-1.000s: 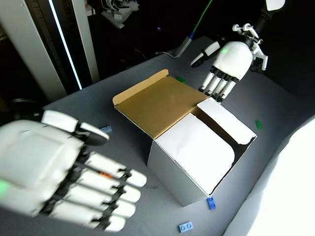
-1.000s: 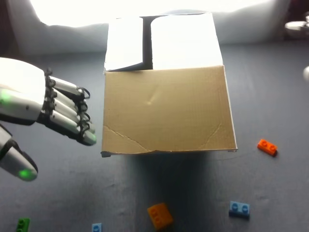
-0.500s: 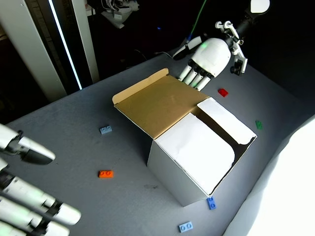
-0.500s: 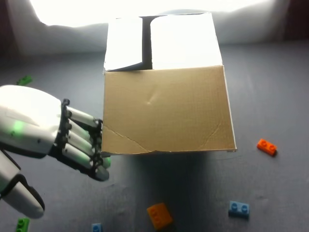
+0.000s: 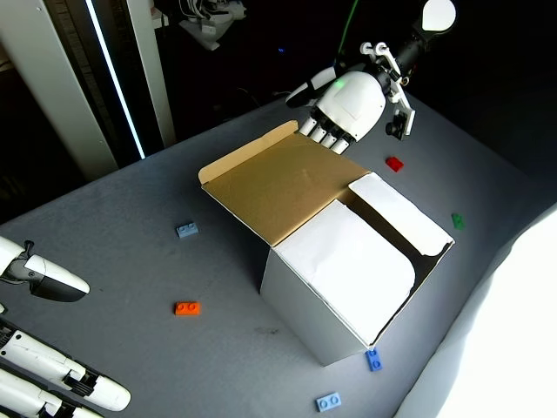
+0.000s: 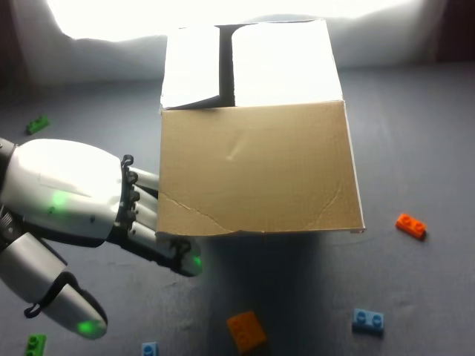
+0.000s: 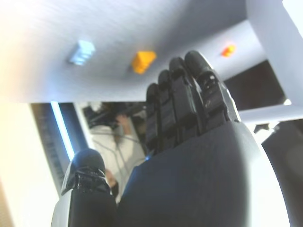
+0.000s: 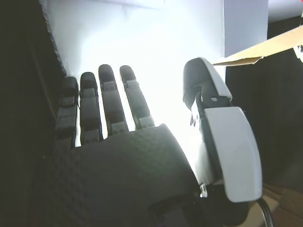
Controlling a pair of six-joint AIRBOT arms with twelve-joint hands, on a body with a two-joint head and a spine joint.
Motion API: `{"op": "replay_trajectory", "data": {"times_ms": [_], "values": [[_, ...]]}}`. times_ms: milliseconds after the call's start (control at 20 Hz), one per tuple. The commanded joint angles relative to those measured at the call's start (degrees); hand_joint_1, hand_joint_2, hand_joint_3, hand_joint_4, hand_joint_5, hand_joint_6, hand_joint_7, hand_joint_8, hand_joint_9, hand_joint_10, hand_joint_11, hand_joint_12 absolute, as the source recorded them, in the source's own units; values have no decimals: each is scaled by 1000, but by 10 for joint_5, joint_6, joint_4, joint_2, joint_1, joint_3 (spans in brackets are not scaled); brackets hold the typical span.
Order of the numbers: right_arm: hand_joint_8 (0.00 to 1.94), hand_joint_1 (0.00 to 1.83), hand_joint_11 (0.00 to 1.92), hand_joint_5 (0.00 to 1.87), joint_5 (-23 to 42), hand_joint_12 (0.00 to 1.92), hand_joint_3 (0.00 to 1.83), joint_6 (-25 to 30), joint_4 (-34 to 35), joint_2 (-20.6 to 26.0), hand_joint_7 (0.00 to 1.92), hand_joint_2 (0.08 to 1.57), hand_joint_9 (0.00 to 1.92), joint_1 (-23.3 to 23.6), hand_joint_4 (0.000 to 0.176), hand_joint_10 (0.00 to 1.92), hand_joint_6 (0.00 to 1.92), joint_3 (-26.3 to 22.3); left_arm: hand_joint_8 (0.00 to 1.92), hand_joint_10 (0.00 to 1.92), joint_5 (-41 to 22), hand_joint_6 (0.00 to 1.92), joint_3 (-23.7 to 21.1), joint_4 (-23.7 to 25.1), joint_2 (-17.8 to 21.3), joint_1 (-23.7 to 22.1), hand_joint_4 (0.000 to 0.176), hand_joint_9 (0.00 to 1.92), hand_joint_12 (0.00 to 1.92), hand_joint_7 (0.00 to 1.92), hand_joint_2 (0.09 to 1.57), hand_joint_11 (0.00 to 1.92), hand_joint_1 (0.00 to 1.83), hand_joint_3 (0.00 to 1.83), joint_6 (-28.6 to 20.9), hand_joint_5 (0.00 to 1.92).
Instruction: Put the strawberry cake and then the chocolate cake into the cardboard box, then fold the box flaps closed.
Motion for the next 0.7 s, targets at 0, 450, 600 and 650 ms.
{"op": "replay_trajectory", "data": {"times_ms": [0,450,600,650], "values": [[2,56,13,62,64,9,0,-1,5,6,112,1314,72,10,0,12,6,1,0,0,-16,0,-3,-53,3,-3,0,319,910,324,1176,0,0,0,0,269],[0,2,0,68,63,87,0,-14,5,6,117,1327,88,11,0,4,1,-4,1,2,-33,5,21,-89,1,-101,0,327,912,328,1180,0,0,1,-37,287],[2,8,0,81,63,115,0,-17,5,6,117,1321,87,11,0,2,5,-5,1,5,-34,2,43,-91,-5,-150,0,336,937,325,1183,0,0,1,-51,282],[0,20,0,81,63,120,0,-18,5,6,113,1321,86,11,0,2,4,-5,0,5,-32,2,51,-90,-9,-161,0,338,942,325,1182,0,0,1,-56,282]]}}
